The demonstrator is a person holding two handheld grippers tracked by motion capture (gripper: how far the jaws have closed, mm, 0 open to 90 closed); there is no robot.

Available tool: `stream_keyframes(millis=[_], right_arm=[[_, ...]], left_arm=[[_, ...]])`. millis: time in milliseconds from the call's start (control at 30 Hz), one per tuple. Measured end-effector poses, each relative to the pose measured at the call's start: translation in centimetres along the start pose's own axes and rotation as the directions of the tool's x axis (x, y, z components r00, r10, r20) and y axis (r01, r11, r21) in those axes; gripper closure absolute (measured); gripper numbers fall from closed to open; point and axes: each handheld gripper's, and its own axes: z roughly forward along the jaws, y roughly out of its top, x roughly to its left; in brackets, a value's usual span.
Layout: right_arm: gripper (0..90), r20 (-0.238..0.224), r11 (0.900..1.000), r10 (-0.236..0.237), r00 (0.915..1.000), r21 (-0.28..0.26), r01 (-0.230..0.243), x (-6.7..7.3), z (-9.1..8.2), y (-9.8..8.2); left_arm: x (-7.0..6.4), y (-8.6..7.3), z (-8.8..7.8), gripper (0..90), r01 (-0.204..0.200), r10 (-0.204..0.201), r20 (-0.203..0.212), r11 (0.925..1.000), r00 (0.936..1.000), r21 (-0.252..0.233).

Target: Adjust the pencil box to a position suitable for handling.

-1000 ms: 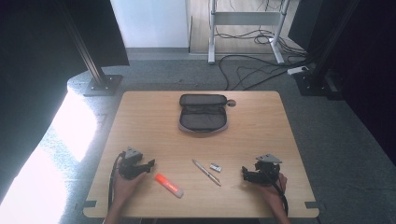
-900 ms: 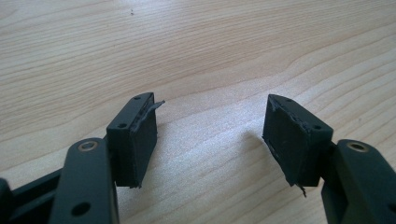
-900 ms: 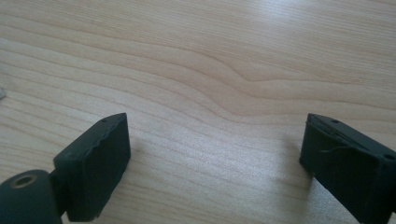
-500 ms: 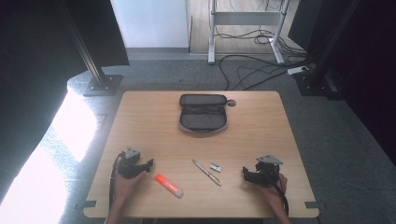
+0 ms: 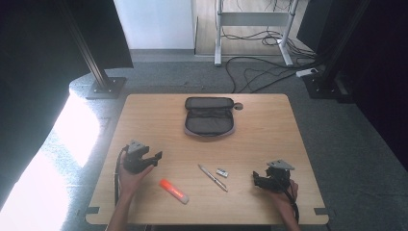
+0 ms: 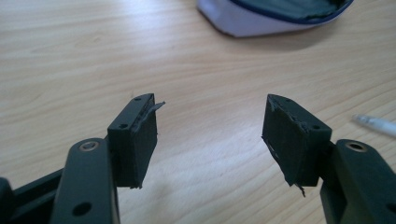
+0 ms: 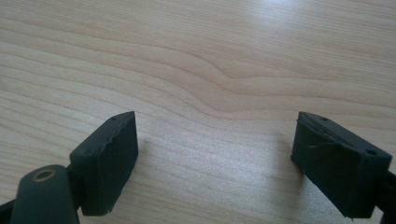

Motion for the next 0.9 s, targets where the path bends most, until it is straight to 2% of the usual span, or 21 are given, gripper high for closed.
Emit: stream_keyframes(millis=[333,500,900], right_arm=[[14.0,0.000,1.000,0.000,1.0000,0.000,0.000,0.0,0.0,0.0],[14.1,-0.001,1.000,0.000,1.0000,0.000,0.000,0.0,0.0,0.0],[14.1,-0.001,1.000,0.000,1.0000,0.000,0.000,0.0,0.0,0.0]], left_arm=[[-0.2,2.0,0.5,34.6,0.004,-0.004,0.032,1.0000,0.9995,0.001],[-0.3,2.8,0.7,34.6,0.004,-0.004,0.034,1.0000,0.9994,-0.004],[-0.4,3.9,1.8,36.7,0.041,-0.040,0.050,0.9991,0.9979,-0.010]])
